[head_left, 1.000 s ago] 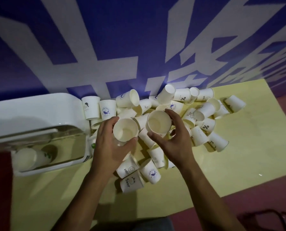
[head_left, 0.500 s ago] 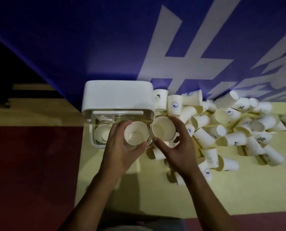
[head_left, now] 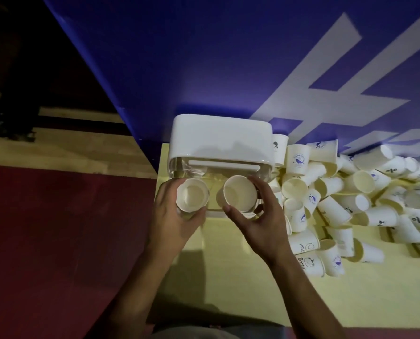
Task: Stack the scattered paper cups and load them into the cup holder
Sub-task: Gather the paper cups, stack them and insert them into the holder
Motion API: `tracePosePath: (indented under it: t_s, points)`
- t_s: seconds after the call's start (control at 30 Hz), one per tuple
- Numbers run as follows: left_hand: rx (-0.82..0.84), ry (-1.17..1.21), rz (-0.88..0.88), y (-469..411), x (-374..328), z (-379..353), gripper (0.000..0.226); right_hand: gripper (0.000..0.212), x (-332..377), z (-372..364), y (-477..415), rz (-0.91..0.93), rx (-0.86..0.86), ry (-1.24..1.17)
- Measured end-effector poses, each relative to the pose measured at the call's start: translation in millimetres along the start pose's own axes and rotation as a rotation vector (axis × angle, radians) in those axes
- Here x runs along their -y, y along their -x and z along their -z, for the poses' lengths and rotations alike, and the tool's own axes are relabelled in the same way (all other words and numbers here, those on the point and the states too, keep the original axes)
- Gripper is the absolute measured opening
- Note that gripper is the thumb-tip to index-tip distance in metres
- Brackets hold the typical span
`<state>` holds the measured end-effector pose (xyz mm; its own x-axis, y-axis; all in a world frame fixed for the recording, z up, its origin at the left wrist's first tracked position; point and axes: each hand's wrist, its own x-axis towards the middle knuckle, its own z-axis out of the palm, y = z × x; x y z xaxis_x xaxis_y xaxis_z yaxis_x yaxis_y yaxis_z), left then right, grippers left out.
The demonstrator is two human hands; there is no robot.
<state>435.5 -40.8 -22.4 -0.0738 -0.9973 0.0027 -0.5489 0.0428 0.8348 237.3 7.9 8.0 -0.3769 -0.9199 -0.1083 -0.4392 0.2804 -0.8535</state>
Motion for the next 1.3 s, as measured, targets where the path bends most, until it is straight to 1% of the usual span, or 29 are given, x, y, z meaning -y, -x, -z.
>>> tracePosePath:
  t_s: [0.27, 0.47, 0.63, 0.8, 0.9, 0.97, 1.07, 1.1, 1.2, 1.3]
  points:
    - [0.105, -0.152, 0.078, -22, 24, -19, 0.074, 0.073, -3, -6, -3, -0.044, -0.007, 0.031]
    - [0.217, -0.295, 0.15, -32, 42, -34, 0.076, 0.071, -6, -10, -5, -0.005, 0.009, 0.05]
    - [0.234, -0.254, 0.194, -35, 46, -35, 0.078, 0.075, -2, -20, -7, 0.042, 0.041, 0.075]
    - [0.319, -0.126, 0.208, -35, 56, -26, 0.075, 0.079, 2, -43, -11, 0.141, 0.136, 0.096]
    - [0.3, -0.078, 0.244, -27, 61, -16, 0.076, 0.08, 1, -56, -16, 0.164, 0.181, 0.103]
    - [0.273, -0.038, 0.321, -23, 62, -11, 0.07, 0.079, -2, -65, -21, 0.193, 0.199, 0.128]
    - [0.182, 0.025, 0.387, -22, 59, -9, 0.043, 0.081, -12, -80, -28, 0.227, 0.223, 0.223]
    - [0.166, 0.05, 0.388, -22, 57, -9, 0.038, 0.083, -16, -85, -30, 0.216, 0.24, 0.252]
    - [0.179, 0.046, 0.352, -26, 54, -11, 0.035, 0.085, -26, -94, -35, 0.145, 0.307, 0.301]
    - [0.216, -0.008, 0.307, -30, 58, -14, 0.033, 0.08, -32, -97, -37, 0.076, 0.364, 0.302]
